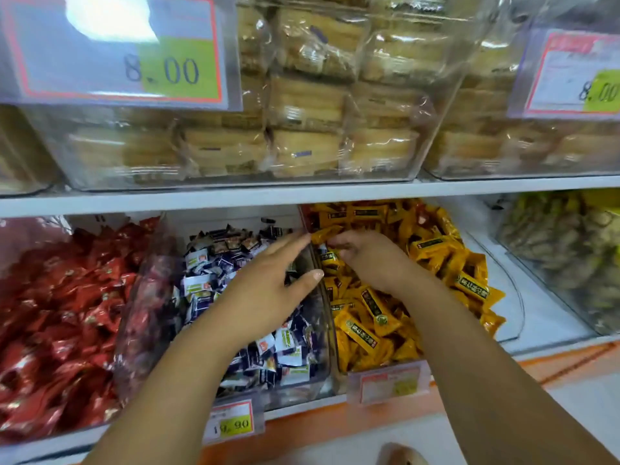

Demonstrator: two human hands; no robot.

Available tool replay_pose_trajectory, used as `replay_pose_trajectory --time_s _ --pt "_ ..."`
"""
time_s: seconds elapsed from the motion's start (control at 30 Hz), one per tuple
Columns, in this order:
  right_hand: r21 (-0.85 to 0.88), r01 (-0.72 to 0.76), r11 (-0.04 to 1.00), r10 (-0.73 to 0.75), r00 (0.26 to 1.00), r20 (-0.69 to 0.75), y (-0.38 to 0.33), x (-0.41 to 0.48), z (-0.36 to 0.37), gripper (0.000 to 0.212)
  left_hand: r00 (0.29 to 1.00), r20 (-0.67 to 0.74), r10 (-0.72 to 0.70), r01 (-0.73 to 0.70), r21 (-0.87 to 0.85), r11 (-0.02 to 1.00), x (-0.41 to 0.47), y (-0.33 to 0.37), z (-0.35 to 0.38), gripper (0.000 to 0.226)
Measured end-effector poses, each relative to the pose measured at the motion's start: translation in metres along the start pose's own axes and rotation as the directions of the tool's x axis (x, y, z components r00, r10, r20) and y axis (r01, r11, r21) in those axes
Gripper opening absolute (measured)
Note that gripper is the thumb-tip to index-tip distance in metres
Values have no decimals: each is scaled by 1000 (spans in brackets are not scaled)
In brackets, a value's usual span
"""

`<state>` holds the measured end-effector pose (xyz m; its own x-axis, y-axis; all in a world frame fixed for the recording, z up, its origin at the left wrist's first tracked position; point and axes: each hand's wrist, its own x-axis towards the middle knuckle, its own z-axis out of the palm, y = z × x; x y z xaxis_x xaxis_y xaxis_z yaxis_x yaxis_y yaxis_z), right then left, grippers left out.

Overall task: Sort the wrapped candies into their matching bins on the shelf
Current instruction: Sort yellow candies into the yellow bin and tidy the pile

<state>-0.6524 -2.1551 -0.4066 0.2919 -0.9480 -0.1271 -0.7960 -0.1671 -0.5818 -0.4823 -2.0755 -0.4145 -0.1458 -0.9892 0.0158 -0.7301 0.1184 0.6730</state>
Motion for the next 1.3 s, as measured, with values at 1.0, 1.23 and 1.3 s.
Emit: replay_pose_trajectory --time_s 1.0,1.23,1.3 --pt "-52 116 992 -117 993 -20 1 32 18 31 996 -83 -35 32 -42 999 2 -14 1 54" --pt "81 138 987 -124 980 -157 -20 -1 -18 26 948 -288 -138 150 20 989 -2 -25 -17 36" --pt "147 145 978 -123 981 -151 -31 -7 -24 28 883 -436 -175 208 29 978 -6 -30 -24 28"
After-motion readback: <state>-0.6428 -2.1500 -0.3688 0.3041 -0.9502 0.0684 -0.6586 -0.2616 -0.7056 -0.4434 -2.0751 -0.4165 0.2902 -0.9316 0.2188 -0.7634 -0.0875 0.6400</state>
